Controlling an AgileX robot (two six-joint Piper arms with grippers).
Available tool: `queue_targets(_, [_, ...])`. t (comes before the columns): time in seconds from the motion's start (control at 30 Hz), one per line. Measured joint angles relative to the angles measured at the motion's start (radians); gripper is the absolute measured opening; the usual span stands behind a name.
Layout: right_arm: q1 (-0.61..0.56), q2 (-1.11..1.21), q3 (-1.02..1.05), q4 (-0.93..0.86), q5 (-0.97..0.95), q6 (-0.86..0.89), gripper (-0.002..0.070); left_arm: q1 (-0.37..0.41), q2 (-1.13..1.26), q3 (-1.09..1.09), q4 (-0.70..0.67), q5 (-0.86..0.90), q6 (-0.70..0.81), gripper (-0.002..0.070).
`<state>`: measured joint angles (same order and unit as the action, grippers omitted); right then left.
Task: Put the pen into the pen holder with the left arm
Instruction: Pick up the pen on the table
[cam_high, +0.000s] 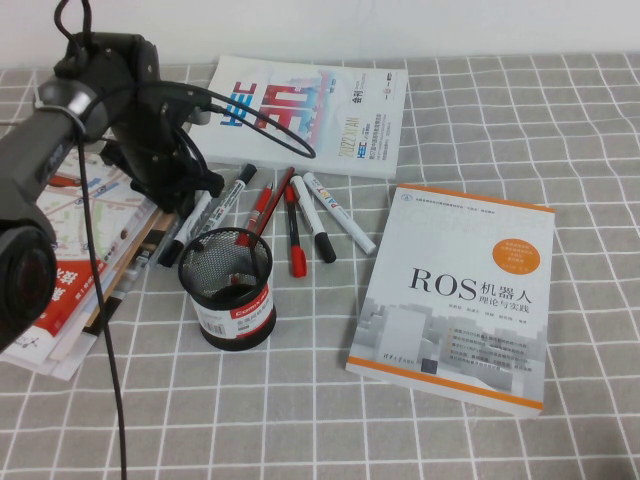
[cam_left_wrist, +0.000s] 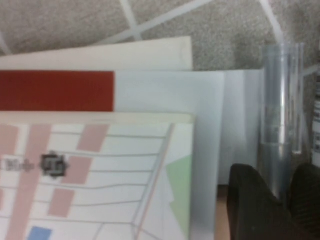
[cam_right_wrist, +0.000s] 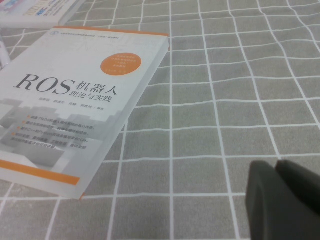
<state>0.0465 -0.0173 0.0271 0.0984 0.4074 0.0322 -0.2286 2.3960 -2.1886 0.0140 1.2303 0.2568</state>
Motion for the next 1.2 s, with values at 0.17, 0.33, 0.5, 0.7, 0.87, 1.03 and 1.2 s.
queue_targets(0.17, [0.0,0.0,0.0,0.0,0.0,0.0,-0.0015,0.0,0.0,0.0,-0.037,0.0,0.0,0.0154])
queue_targets(0.33, [0.0,0.0,0.0,0.0,0.0,0.0,-0.0015,-0.001,0.002,0.0,-0.045,0.0,0.0,0.0153])
queue_targets(0.5, [0.0,0.0,0.0,0.0,0.0,0.0,-0.0015,-0.001,0.007,0.009,-0.049,0.0,0.0,0.0153])
queue_targets(0.7, [0.0,0.0,0.0,0.0,0.0,0.0,-0.0015,-0.001,0.007,0.016,-0.049,-0.006,0.0,0.014])
queue_targets(0.87, [0.0,0.0,0.0,0.0,0.0,0.0,-0.0015,-0.001,0.007,0.016,-0.045,-0.008,-0.013,0.005])
queue_targets(1.03, [0.0,0.0,0.0,0.0,0.0,0.0,-0.0015,-0.001,0.003,0.008,-0.043,-0.006,-0.026,0.005])
queue_targets(1.2, [0.0,0.0,0.0,0.0,0.0,0.0,-0.0015,-0.001,-0.062,-0.023,-0.043,0.0,-0.026,0.0049])
